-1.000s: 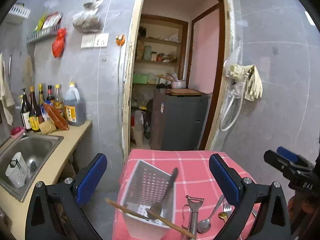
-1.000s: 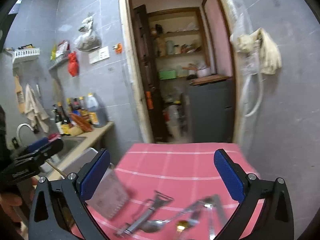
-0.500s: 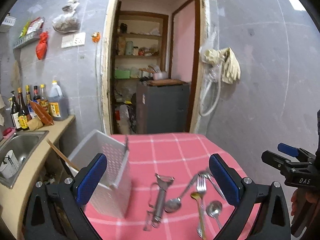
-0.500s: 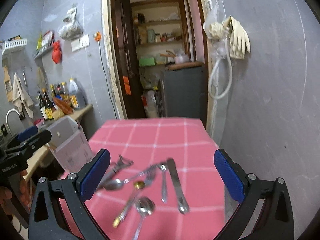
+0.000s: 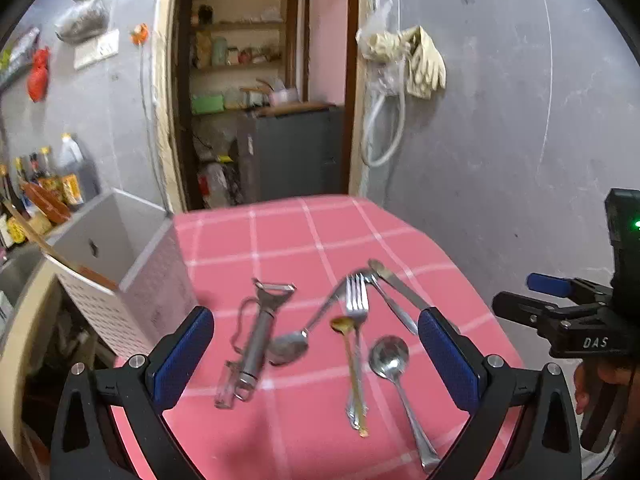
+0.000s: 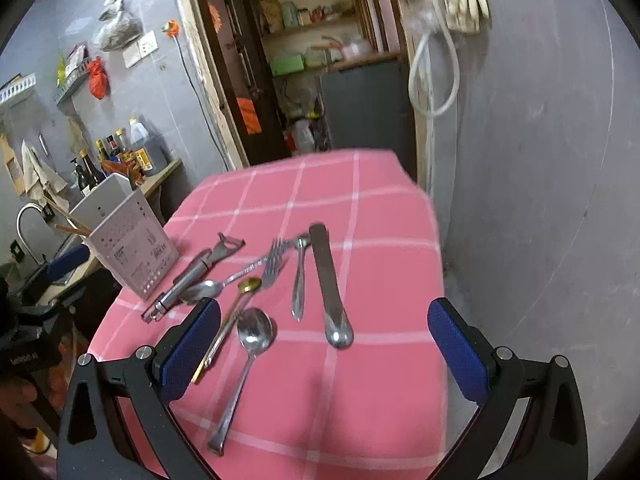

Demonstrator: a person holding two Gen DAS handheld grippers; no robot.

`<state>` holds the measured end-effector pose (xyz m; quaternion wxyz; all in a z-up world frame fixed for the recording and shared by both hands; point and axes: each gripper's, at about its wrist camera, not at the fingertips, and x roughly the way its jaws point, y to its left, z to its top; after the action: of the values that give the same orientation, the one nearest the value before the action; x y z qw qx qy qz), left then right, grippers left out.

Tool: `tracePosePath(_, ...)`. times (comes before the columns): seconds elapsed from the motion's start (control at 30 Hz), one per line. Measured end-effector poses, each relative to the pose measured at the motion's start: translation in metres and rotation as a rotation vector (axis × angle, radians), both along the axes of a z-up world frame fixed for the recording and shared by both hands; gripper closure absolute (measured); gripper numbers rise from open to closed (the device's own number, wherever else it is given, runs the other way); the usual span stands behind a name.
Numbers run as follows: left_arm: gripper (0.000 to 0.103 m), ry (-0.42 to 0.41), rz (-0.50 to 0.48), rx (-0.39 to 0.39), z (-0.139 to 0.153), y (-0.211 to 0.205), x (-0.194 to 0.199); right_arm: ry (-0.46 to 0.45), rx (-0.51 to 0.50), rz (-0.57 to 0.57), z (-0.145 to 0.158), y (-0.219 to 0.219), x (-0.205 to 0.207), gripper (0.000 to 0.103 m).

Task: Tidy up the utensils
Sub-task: 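Move both tools back down to the remaining utensils, then close the left tool on the gold teaspoon while the right tool grasps the butter knife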

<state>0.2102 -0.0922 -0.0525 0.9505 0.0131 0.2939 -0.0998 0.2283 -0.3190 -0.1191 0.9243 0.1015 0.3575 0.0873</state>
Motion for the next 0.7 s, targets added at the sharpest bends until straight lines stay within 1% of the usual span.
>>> tracePosePath(0.1,0.000,0.051,-0.023,-0.031,-0.011,-0.004,0.006,0.039,0.030,0.015,-0.013,-0.006,0.005,0.002)
tracePosePath(0.2,0.002,0.116,-0.045,-0.085,-0.023,-0.005,0.016,0.071,0.041,0.037,-0.023,-0.007,0.014,0.009)
tracePosePath(0.27,0.009,0.163,-0.051,-0.123,-0.032,-0.006,0.024,0.090,0.043,0.062,-0.030,-0.007,0.022,0.015)
tracePosePath(0.33,0.020,0.209,-0.048,-0.147,-0.041,-0.007,0.033,0.105,0.045,0.085,-0.036,-0.006,0.031,0.028)
tracePosePath(0.37,0.022,0.234,-0.044,-0.163,-0.047,-0.007,0.039,0.117,0.048,0.103,-0.040,-0.005,0.038,0.031)
tracePosePath(0.4,0.029,0.251,-0.040,-0.177,-0.051,-0.006,0.043,0.123,0.049,0.112,-0.042,-0.004,0.042,0.038)
tracePosePath(0.43,0.035,0.278,-0.030,-0.202,-0.058,-0.005,0.051,0.132,0.050,0.128,-0.045,-0.003,0.048,0.042)
tracePosePath(0.47,0.038,0.296,-0.024,-0.217,-0.062,-0.004,0.056,0.138,0.050,0.145,-0.048,-0.001,0.056,0.044)
tracePosePath(0.53,0.049,0.334,-0.003,-0.234,-0.071,-0.005,0.066,0.144,0.051,0.172,-0.052,0.001,0.067,0.048)
tracePosePath(0.57,0.051,0.356,0.008,-0.239,-0.076,-0.006,0.073,0.148,0.052,0.185,-0.054,0.002,0.072,0.048)
tracePosePath(0.63,0.058,0.385,0.026,-0.226,-0.084,-0.009,0.082,0.157,0.049,0.214,-0.059,0.007,0.085,0.056)
tracePosePath(0.7,0.062,0.405,0.029,-0.208,-0.088,-0.013,0.088,0.169,0.036,0.237,-0.064,0.012,0.097,0.060)
